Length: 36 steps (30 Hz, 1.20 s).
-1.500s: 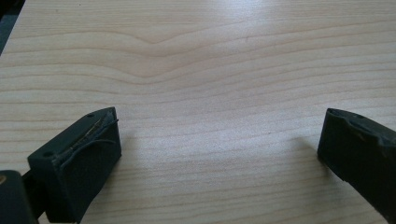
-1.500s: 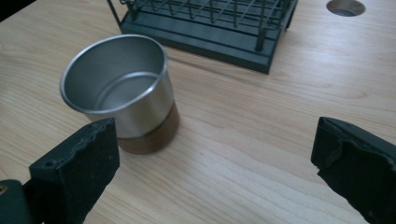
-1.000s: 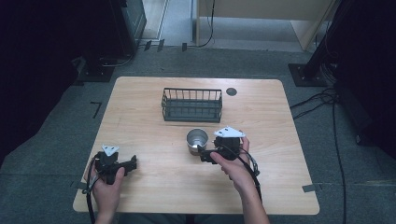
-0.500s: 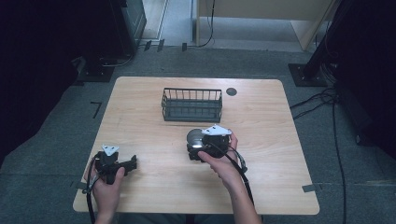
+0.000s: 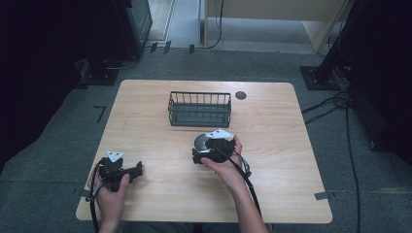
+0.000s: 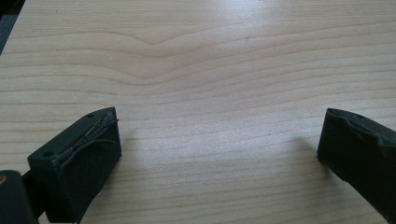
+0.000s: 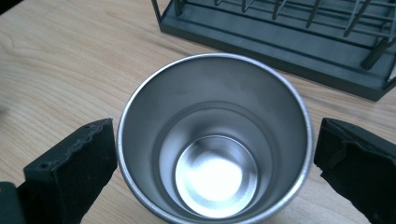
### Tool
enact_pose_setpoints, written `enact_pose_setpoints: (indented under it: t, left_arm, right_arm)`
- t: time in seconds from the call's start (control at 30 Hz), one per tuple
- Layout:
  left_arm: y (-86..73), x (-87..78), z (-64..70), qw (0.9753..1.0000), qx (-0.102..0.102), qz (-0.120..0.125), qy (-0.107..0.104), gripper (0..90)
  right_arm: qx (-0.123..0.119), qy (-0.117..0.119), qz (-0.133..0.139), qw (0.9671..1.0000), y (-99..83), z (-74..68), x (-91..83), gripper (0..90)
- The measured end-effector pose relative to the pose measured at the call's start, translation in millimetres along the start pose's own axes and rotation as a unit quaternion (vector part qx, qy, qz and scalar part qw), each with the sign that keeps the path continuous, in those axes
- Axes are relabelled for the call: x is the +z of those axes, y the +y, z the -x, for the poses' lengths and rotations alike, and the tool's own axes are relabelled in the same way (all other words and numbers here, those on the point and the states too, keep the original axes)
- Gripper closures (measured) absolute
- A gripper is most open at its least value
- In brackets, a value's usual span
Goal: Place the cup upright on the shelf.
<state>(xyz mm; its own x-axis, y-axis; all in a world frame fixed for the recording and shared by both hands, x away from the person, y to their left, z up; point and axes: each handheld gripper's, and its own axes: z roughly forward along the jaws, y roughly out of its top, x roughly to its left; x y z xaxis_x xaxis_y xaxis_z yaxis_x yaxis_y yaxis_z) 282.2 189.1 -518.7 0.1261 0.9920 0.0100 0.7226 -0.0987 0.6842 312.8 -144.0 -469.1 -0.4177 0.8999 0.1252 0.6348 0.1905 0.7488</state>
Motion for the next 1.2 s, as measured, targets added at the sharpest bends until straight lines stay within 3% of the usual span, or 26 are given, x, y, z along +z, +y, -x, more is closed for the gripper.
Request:
enact_pose_setpoints:
  t: [0.27, 0.67, 0.83, 1.2]
  left_arm:
    - [0.0, 0.0, 0.0, 1.0, 0.0, 0.0, 0.0, 0.0]
    - [0.0, 0.0, 0.0, 1.0, 0.0, 0.0, 0.0, 0.0]
    - [0.0, 0.0, 0.0, 1.0, 0.0, 0.0, 0.0, 0.0]
    - [0.0, 0.0, 0.0, 1.0, 0.0, 0.0, 0.0, 0.0]
  right_arm:
    - [-0.009, -0.02, -0.009, 0.9997, -2.3, -3.2, 10.6, 0.0]
    - [-0.035, -0.042, -0.001, 0.9985, -4.5, -7.9, 14.3, 14.5]
    - [-0.043, -0.057, 0.007, 0.9974, -2.5, -5.8, 11.8, 15.6]
    - [-0.04, -0.048, 0.019, 0.9979, 11.6, -1.1, 1.1, 16.5]
